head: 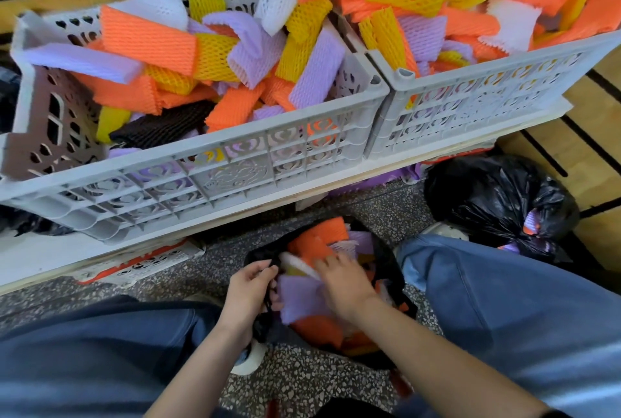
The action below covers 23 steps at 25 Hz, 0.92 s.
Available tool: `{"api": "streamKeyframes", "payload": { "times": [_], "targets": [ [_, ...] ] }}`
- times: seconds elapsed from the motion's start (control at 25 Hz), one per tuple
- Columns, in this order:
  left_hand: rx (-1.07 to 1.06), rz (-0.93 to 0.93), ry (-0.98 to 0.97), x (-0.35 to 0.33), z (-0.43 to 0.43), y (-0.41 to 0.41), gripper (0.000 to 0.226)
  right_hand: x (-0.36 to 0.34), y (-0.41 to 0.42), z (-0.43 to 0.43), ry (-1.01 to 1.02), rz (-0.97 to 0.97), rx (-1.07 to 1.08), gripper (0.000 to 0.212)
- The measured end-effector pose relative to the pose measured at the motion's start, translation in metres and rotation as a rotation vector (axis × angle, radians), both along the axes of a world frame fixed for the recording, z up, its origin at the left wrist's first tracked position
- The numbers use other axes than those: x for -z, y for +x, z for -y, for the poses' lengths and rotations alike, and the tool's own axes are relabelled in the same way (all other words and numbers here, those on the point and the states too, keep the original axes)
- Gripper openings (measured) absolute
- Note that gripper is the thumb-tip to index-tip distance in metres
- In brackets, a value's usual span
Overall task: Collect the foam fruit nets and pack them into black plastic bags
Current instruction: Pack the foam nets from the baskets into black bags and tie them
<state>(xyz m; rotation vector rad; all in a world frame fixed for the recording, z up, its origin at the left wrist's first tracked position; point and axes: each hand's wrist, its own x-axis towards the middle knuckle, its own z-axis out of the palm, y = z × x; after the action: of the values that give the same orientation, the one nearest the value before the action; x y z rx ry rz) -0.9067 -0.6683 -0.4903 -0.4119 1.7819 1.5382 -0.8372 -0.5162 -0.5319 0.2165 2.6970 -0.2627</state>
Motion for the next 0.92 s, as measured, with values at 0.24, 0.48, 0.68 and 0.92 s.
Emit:
{"api": "streamKeyframes", "payload": {
  "times": [0.24,0.48,0.68,0.92],
  "targets": [
    [-0.031,-0.032,0.012,0.002,-0.001,-0.006,0.017,-0.001,-0.025,0.029,0.001,-0.234,-0.038,0.041],
    [-0.129,-0.023,0.026,0.002,0.012,-0.022,0.014,0.029,-0.018,0.037,-0.104,0.032,-0.308,0.038],
    [-0.084,-0.016,0.023,0.000,0.018,-0.021,0.014,0.022,-0.036,0.022,0.001,-0.224,-0.026,0.058],
    [0.317,-0.390,-0.301,0.033,0.025,-0.016,0.036,0.015,-0.034,0.029,-0.457,-0.145,-0.026,0.057]
  ]
}}
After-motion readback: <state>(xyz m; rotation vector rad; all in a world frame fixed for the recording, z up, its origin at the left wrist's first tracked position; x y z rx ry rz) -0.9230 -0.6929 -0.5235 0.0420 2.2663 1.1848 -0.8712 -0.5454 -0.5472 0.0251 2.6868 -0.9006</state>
